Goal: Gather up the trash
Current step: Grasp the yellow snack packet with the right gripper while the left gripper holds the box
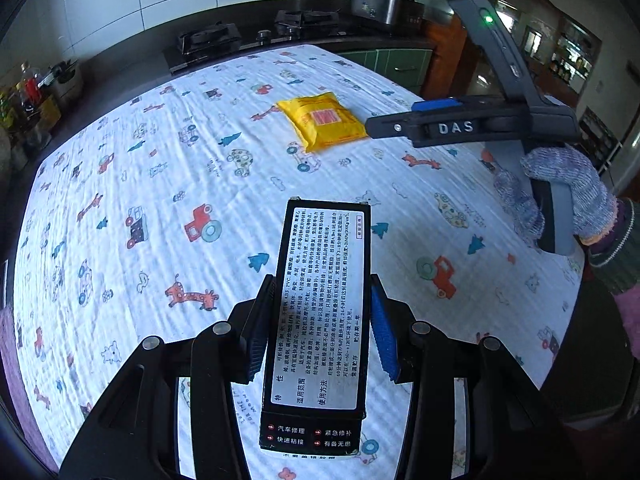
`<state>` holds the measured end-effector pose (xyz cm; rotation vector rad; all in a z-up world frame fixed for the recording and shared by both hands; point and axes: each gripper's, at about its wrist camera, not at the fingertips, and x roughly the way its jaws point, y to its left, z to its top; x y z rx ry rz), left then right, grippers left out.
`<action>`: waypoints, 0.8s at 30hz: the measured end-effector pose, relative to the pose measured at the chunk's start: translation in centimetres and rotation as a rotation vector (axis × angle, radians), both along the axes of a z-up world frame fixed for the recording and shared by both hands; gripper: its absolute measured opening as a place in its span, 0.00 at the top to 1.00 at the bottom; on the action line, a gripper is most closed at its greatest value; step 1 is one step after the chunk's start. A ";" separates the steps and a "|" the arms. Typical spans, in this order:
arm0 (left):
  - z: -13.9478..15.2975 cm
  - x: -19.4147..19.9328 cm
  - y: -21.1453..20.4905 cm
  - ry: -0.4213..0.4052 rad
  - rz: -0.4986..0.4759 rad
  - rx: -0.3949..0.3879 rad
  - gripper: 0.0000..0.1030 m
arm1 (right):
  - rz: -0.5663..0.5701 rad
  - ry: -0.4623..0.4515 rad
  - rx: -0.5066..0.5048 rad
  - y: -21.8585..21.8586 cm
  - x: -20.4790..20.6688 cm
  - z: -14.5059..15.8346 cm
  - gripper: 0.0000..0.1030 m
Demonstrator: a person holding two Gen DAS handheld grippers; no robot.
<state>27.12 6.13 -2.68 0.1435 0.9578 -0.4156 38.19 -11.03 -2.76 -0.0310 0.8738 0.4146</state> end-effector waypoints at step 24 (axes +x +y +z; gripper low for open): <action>-1.1 1.1 1.6 0.011 0.001 -0.040 0.57 | -0.091 0.090 -0.046 5.0 8.6 -4.6 0.15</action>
